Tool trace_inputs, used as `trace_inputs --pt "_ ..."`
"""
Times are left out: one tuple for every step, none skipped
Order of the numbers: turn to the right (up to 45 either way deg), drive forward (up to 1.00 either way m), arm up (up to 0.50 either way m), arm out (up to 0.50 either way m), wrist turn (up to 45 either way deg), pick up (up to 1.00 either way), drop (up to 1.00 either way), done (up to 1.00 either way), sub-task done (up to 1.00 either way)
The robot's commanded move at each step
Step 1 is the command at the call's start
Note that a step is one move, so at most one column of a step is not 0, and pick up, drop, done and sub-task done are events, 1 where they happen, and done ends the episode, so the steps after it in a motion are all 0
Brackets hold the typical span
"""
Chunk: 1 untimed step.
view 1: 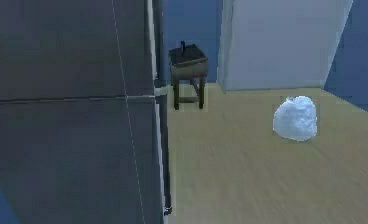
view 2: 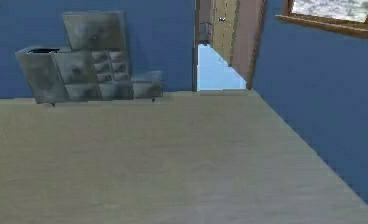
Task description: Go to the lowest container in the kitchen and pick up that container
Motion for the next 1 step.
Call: trace_inputs --pt "39.0 0.00 0.00 0.00 0.0 0.00 0.00 0.00 0.00"
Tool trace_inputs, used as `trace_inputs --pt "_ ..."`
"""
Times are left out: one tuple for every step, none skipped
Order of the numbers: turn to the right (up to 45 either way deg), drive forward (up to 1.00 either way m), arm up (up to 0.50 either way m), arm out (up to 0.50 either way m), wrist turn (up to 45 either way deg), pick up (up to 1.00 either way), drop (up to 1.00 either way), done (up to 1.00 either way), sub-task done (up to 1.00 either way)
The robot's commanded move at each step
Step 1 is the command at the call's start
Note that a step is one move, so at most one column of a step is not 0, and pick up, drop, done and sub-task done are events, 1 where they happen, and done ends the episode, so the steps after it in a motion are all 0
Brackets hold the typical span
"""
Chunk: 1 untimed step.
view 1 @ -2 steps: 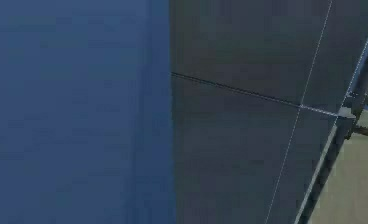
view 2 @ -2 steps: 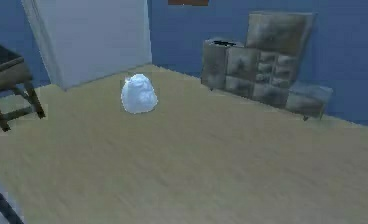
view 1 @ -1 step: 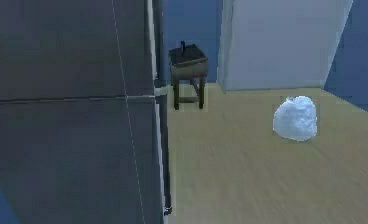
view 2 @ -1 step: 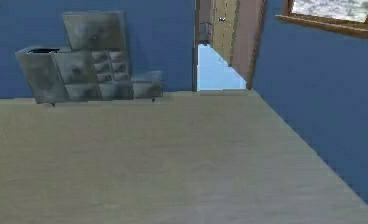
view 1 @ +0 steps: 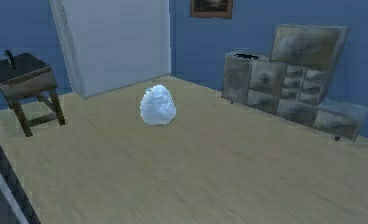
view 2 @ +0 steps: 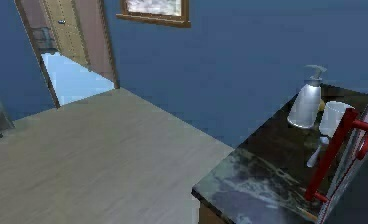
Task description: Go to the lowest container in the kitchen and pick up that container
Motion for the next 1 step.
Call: trace_inputs --pt "0.0 0.40 0.00 0.00 0.0 0.00 0.00 0.00 0.00"
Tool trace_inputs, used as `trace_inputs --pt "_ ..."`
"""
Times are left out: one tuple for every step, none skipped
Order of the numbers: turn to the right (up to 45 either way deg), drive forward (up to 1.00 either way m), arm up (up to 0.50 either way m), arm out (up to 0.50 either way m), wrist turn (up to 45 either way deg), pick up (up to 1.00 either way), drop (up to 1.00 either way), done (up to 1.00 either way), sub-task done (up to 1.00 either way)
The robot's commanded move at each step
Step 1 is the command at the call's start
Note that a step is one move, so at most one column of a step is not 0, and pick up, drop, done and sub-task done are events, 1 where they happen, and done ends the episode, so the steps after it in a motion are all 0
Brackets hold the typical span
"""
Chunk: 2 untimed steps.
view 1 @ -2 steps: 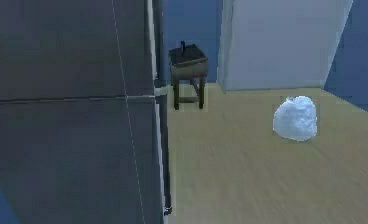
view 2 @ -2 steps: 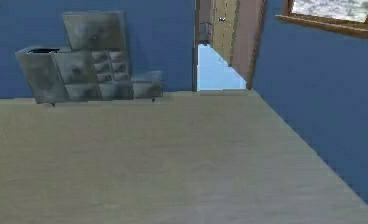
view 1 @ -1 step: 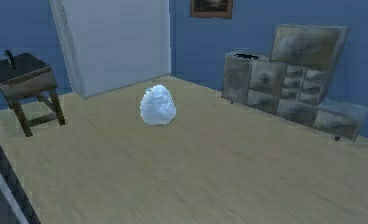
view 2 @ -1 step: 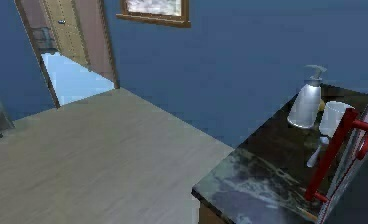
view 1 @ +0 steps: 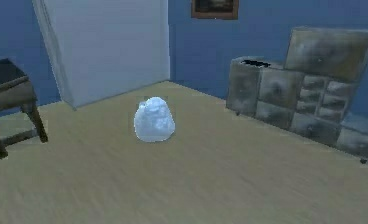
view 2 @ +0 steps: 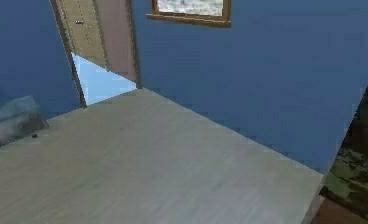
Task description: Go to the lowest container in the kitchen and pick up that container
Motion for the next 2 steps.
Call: trace_inputs --pt "39.0 0.00 0.00 0.00 0.0 0.00 0.00 0.00 0.00" --pt "0.0 0.30 0.00 0.00 0.0 0.00 0.00 0.00 0.00"
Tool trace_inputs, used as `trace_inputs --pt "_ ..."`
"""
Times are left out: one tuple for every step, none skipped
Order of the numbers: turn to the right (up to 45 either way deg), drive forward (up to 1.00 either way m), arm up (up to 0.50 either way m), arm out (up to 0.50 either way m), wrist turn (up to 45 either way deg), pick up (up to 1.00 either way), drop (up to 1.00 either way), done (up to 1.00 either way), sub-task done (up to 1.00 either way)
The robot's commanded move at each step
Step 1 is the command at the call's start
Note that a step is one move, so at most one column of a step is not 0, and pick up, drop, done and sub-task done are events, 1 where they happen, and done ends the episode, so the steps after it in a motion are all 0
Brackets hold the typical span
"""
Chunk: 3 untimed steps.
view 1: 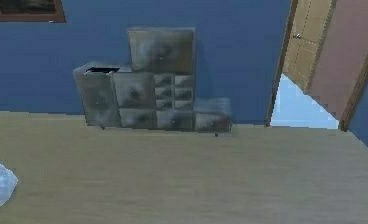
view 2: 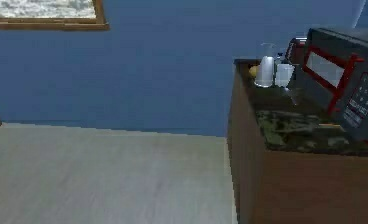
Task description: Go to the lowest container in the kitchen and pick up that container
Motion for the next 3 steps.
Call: trace_inputs --pt "-45.0 0.00 0.00 0.00 0.0 0.00 0.00 0.00 0.00" --pt "-24.0 0.00 0.00 0.00 0.0 0.00 0.00 0.00 0.00" --pt "0.0 0.75 0.00 0.00 0.0 0.00 0.00 0.00 0.00"
